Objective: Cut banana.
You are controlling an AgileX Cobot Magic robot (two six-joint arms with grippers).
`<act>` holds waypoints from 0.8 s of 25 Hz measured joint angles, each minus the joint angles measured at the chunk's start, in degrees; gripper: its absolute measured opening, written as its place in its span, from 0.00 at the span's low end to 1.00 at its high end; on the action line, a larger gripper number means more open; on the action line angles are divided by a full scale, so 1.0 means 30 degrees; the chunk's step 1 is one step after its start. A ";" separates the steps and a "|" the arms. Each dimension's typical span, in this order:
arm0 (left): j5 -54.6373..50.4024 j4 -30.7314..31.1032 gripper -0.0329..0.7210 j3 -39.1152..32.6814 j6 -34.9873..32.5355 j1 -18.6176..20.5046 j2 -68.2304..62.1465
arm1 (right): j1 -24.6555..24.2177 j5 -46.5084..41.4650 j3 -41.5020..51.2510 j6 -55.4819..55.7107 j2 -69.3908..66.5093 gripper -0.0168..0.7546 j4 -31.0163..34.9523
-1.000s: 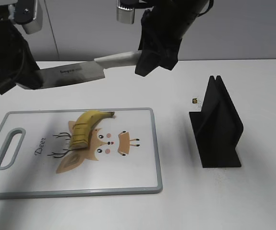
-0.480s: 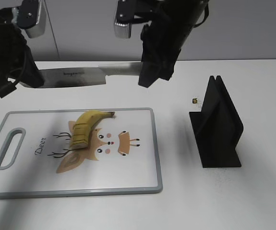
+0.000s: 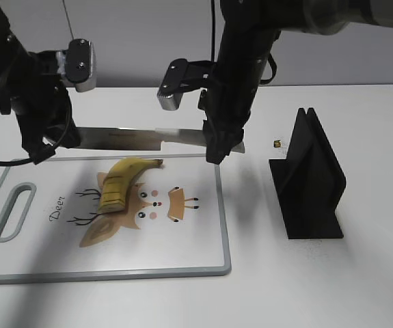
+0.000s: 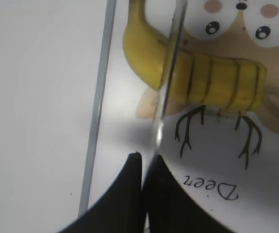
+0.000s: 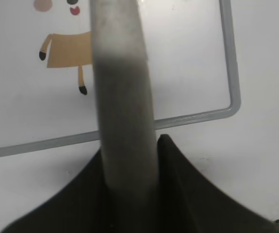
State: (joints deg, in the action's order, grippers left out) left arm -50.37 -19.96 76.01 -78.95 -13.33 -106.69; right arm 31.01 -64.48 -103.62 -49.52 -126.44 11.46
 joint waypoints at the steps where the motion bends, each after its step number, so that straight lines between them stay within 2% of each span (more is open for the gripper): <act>1: 0.0211 -0.0059 0.04 -0.0295 0.0082 -0.0038 -0.0038 | 0.0000 -0.0161 0.0000 0.0177 -0.0126 0.27 -0.0024; 8: 0.1729 -0.0667 0.04 -0.2110 0.0236 -0.0098 -0.0035 | 0.0102 -0.0644 0.0017 0.0449 -0.0445 0.28 -0.0169; 20: 0.2928 -0.0646 0.04 -0.2435 0.0236 -0.0112 -0.0035 | 0.0125 0.0271 0.0035 0.0572 -0.0650 0.29 -0.0398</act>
State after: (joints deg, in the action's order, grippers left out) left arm -41.59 -21.90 68.71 -78.24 -13.66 -106.80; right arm 31.38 -63.67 -103.51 -47.80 -128.39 10.26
